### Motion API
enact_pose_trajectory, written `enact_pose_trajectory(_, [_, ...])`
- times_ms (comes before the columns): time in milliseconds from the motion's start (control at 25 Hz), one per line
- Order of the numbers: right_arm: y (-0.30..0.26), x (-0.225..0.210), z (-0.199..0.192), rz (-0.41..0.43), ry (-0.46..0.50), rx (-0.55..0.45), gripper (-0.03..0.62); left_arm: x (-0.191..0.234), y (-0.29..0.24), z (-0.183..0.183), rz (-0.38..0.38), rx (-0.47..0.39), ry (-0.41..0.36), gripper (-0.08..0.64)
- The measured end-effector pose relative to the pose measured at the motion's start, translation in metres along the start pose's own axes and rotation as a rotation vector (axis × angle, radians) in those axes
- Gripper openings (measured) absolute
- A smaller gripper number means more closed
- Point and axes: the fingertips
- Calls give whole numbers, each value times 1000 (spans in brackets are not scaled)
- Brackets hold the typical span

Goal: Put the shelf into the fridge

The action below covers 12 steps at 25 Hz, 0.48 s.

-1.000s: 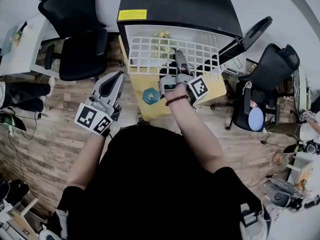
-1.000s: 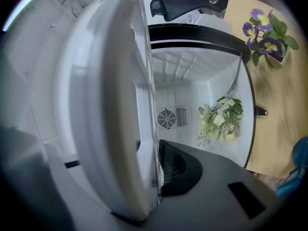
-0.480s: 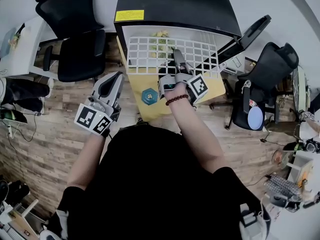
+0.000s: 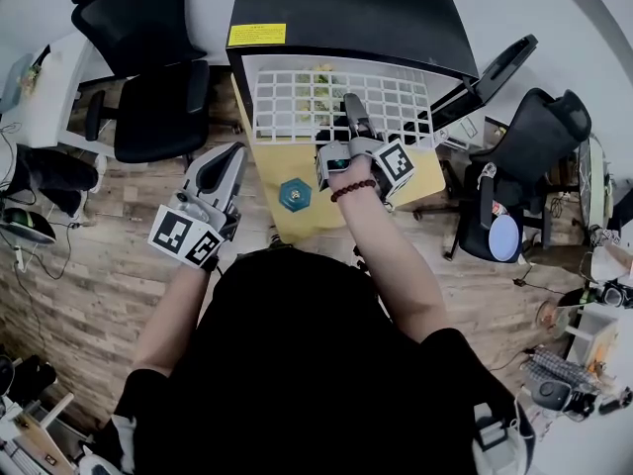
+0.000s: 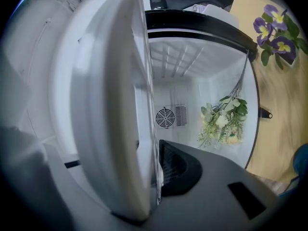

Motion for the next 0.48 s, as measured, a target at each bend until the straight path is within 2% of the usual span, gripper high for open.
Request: enact_pose_trajectory(480, [-4,-3,3,-7,7,-8,94,-6,8,-5,11,-6,2,18])
Point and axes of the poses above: the fingertips, and each gripper's own axes: y backward along the fingers, x to its left, z out of its top, and after that the axes turned 8 degrees about -y, right-handed
